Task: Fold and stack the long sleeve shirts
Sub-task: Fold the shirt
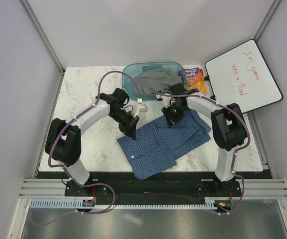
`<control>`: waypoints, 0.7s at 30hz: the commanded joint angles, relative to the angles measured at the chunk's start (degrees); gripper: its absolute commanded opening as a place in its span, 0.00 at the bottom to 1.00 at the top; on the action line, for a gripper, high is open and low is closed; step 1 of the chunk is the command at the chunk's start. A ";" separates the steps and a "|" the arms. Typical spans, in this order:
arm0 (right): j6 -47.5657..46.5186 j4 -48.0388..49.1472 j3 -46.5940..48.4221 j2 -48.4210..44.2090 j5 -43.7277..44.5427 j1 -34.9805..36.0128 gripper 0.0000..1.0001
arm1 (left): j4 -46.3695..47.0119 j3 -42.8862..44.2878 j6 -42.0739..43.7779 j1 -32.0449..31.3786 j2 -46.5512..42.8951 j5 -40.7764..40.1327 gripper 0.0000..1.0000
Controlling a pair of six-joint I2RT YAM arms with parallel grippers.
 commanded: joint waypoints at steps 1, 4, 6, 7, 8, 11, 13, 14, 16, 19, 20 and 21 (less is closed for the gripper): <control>-0.76 -1.26 2.34 -8.17 -2.22 -0.70 0.36 | 3.37 4.42 -1.16 6.11 -1.10 -0.80 0.21; 0.04 -2.75 0.24 -14.15 0.66 -1.84 0.37 | 6.10 6.27 -2.38 5.59 1.17 -4.59 0.22; -0.13 -4.60 -2.22 -17.05 3.31 -1.93 0.37 | 7.60 8.81 -3.61 4.45 3.72 -7.39 0.22; -0.31 -5.30 -3.19 -17.67 4.19 -2.02 0.36 | 8.04 9.69 -5.27 4.09 4.86 -8.28 0.22; -0.75 -5.92 -5.11 -18.37 6.37 -2.11 0.35 | 8.30 10.74 -5.72 3.83 7.22 -8.72 0.22; -1.10 -6.45 -7.84 -17.42 9.37 -2.02 0.34 | 8.66 11.02 -8.45 2.60 10.92 -11.89 0.18; -1.45 -6.36 -8.46 -15.32 10.26 -2.02 0.33 | 8.66 9.27 -10.82 2.60 11.90 -13.12 0.14; -2.06 -6.36 -8.56 -14.43 11.13 -1.93 0.33 | 8.57 8.30 -11.26 2.60 11.91 -13.12 0.13; -2.94 -4.62 -9.17 -11.80 11.84 -2.02 0.32 | 8.66 5.06 -12.67 2.60 11.56 -13.82 0.10; -4.53 -1.46 -8.65 -7.59 13.60 -1.85 0.31 | 8.40 1.72 -13.99 3.03 10.94 -13.74 0.07; -4.97 -0.40 -8.47 -6.70 14.12 -1.32 0.31 | 8.13 1.09 -13.90 3.56 10.68 -13.39 0.06; -5.84 0.66 -8.21 -5.12 15.61 -0.71 0.31 | 7.96 0.56 -14.08 3.91 10.41 -13.73 0.04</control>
